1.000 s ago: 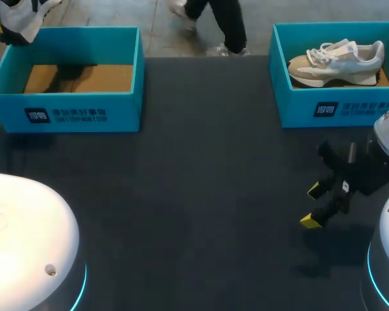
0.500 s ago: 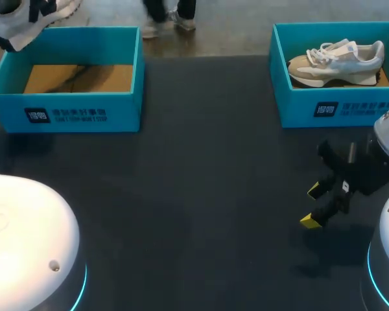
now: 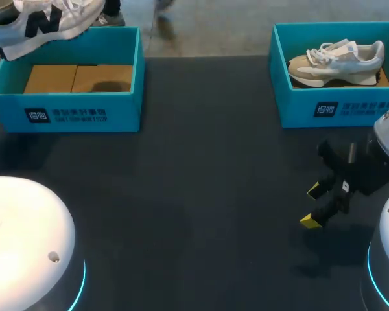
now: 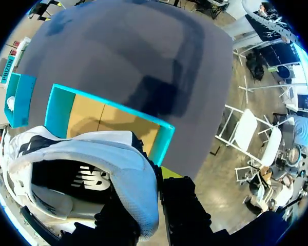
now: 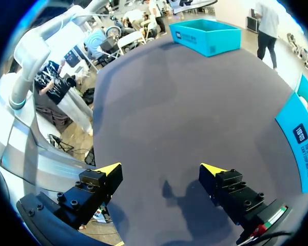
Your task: Take the shoe out of the shoebox, open the shoe tongue, remove and reinsert the insole, then place the shoe into the shoebox
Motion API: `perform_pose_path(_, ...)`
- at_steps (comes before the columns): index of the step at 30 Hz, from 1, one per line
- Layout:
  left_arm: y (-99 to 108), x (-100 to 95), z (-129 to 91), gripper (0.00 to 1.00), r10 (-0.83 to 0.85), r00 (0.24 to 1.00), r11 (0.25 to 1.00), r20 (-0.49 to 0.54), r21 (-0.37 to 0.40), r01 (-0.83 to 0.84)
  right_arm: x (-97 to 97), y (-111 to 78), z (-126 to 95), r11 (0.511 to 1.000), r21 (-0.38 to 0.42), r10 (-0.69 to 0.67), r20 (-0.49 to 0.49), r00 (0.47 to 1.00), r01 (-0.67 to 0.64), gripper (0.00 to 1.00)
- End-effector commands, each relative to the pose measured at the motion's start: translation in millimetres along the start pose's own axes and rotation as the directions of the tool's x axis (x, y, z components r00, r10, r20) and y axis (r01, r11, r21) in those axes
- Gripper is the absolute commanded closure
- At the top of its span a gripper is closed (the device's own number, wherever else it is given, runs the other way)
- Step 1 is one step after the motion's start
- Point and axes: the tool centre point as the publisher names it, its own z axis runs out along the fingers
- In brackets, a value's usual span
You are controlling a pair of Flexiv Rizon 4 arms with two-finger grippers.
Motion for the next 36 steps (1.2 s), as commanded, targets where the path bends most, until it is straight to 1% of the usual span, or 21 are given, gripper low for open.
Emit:
perform_pose_path(1, -4, 1.7, -1, 1.0, 0.0, 1.0, 0.999, 0.005, -0.033, 0.0, 1.4, -1.0, 0, 1.0, -0.001, 0.0, 0.003, 1.0, 0.0, 0.0)
perform_pose_path(3, -4, 1.7, -1, 1.0, 0.0, 1.0, 0.999, 0.005, -0.033, 0.0, 1.4, -1.0, 0, 1.0, -0.001, 0.0, 0.003, 1.0, 0.0, 0.0)
perform_pose_path(4, -2, 0.7, 0, 1.0, 0.022, 1.0, 0.998, 0.0, -0.05, -0.022, 1.4, -1.0, 0, 1.0, -0.001, 0.0, 0.003, 1.0, 0.0, 0.0)
perform_pose_path(5, 2, -1.2, 2, 1.0, 0.081, 0.997, 0.995, 0.004, -0.052, -0.081, 1.4, -1.0, 0, 1.0, -0.001, 0.0, 0.003, 1.0, 0.0, 0.0)
perform_pose_path(7, 11, -2.4, 6, 1.0, 0.142, 0.99, 0.989, 0.015, -0.034, -0.142, 1.4, -1.0, 0, 1.0, -0.001, 0.0, 0.003, 1.0, 0.0, 0.0)
perform_pose_path(8, 14, -2.8, 7, 1.0, 0.16, 0.987, 0.987, 0.014, -0.033, -0.159, 1.4, -1.0, 0, 1.0, -0.001, 0.0, 0.003, 1.0, 0.0, 0.0)
perform_pose_path(9, 21, -3.7, 10, 1.0, 0.16, 0.987, 0.986, -0.011, -0.036, -0.161, 1.4, -1.0, 0, 1.0, -0.001, 0.0, 0.003, 1.0, 0.0, 0.0)
perform_pose_path(11, 26, -4.0, 12, 1.0, 0.223, 0.975, 0.974, -0.001, -0.037, -0.222, 1.4, -1.0, 0, 1.0, -0.001, 0.0, 0.003, 1.0, 0.0, 0.0)
perform_pose_path(12, 29, -3.9, 13, 1.0, 0.235, 0.972, 0.97, -0.018, -0.056, -0.236, 1.4, -1.0, 0, 1.0, -0.001, 0.0, 0.003, 1.0, 0.0, 0.0)
perform_pose_path(13, 30, -4.0, 13, 1.0, 0.273, 0.962, 0.96, -0.008, -0.069, -0.272, 1.4, -1.0, 0, 1.0, -0.001, 0.0, 0.003, 1.0, 0.0, 0.0)
perform_pose_path(15, 31, -2.9, 13, 1.0, 0.288, 0.957, 0.952, -0.021, -0.097, -0.289, 1.4, -1.0, 0, 1.0, -0.001, 0.0, 0.003, 1.0, 0.0, 0.0)
perform_pose_path(21, 37, -3.1, 15, 1.0, 0.34, 0.94, 0.93, -0.036, -0.136, -0.341, 1.4, -1.0, 0, 1.0, -0.001, 0.0, 0.003, 1.0, 0.0, 0.0)
perform_pose_path(26, 37, -8.7, 33, 1.0, 0.382, 0.924, 0.917, -0.015, -0.114, -0.381, 1.4, -1.0, 0, 1.0, -0.001, 0.0, 0.003, 1.0, 0.0, 0.0)
perform_pose_path(28, 38, -11.3, 43, 1.0, 0.385, 0.923, 0.915, -0.023, -0.122, -0.385, 1.4, -1.0, 0, 1.0, -0.001, 0.0, 0.003, 1.0, 0.0, 0.0)
perform_pose_path(30, 40, -13.6, 52, 1.0, 0.376, 0.926, 0.92, -0.031, -0.106, -0.378, 1.4, -1.0, 0, 1.0, -0.001, 0.0, 0.003, 1.0, 0.0, 0.0)
perform_pose_path(36, 45, -21.6, 67, 1.0, 0.365, 0.929, 0.925, -0.068, -0.09, -0.37, 1.4, -1.0, 0, 1.0, -0.001, 0.0, 0.003, 1.0, 0.0, 0.0)
